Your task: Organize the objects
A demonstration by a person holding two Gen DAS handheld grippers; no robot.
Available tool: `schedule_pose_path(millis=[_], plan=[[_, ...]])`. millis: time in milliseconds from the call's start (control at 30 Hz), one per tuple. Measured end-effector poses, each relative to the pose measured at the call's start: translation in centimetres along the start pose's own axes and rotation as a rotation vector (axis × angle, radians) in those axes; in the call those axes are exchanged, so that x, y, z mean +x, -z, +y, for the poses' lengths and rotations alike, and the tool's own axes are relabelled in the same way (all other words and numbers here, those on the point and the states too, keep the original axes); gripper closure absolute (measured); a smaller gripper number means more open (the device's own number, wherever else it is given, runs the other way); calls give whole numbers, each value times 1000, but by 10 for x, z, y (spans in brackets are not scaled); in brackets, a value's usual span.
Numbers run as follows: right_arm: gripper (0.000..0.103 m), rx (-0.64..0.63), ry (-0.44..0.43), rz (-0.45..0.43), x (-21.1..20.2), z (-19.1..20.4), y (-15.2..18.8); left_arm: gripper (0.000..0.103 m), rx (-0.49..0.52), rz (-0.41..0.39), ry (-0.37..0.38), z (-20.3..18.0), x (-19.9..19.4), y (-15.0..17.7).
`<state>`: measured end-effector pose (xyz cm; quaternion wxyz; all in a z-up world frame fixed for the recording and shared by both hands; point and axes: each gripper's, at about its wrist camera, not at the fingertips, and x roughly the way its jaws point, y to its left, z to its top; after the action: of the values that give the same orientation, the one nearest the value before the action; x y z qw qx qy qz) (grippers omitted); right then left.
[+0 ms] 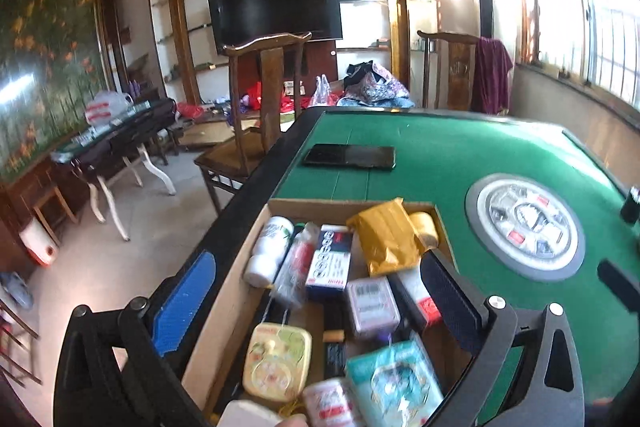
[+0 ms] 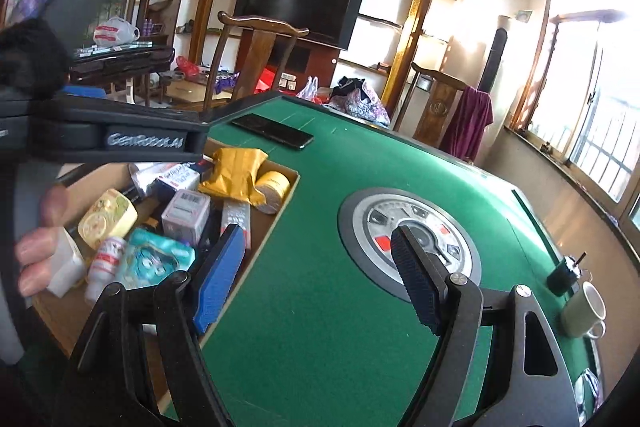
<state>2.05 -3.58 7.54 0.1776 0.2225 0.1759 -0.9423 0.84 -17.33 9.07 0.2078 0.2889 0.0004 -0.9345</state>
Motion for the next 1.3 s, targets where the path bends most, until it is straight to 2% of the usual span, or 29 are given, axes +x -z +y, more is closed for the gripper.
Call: schedule_pose_path(millis=[67, 100, 233, 600, 1300], plan=[[26, 14, -9, 7, 0, -6, 5, 1, 69, -39, -28, -5, -15, 7], [26, 22, -12, 11, 0, -8, 7, 1, 71, -44, -30, -4, -19, 9], [26, 36, -21, 12, 0, -12, 9, 1, 39, -39, 30, 2, -26, 11], [26, 26, -2, 4, -1, -8, 10, 0, 69, -67, 38, -5, -32, 22], [26, 13, 10, 10, 1, -6, 11, 0, 57, -70, 71, -2, -34, 25]])
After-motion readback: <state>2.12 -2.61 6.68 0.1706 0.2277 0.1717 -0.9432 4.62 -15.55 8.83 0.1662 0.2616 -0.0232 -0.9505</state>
